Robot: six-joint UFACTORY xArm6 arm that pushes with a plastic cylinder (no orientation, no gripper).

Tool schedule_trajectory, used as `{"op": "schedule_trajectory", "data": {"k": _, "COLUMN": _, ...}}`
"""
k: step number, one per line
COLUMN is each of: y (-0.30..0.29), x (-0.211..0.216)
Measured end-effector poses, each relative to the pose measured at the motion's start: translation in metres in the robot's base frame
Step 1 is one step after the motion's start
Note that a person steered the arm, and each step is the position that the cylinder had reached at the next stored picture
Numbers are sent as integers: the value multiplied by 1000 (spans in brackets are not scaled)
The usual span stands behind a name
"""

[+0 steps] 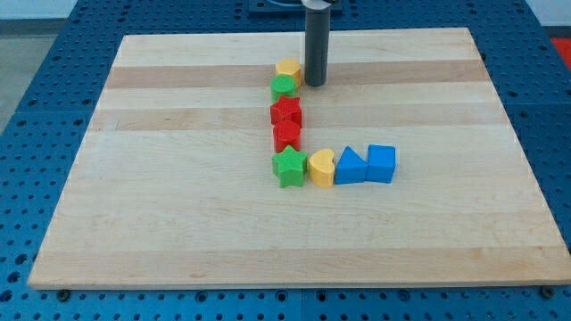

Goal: Slightly move the hexagon to the left

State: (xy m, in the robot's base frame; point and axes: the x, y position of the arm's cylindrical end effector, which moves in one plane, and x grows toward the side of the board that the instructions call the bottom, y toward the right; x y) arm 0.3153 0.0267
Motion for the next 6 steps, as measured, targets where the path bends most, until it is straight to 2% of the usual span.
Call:
{"op": "schedule_trajectory", "data": {"k": 1, "y": -11, "x": 1}}
{"op": "schedule_trajectory", "data": {"k": 4, "y": -15, "x": -69}}
{"op": "schedule_trajectory", "data": {"k": 5, "y": -24, "x": -68}}
{"op": "schedule_trajectory", "data": {"k": 6, "y": -27, "x": -46}}
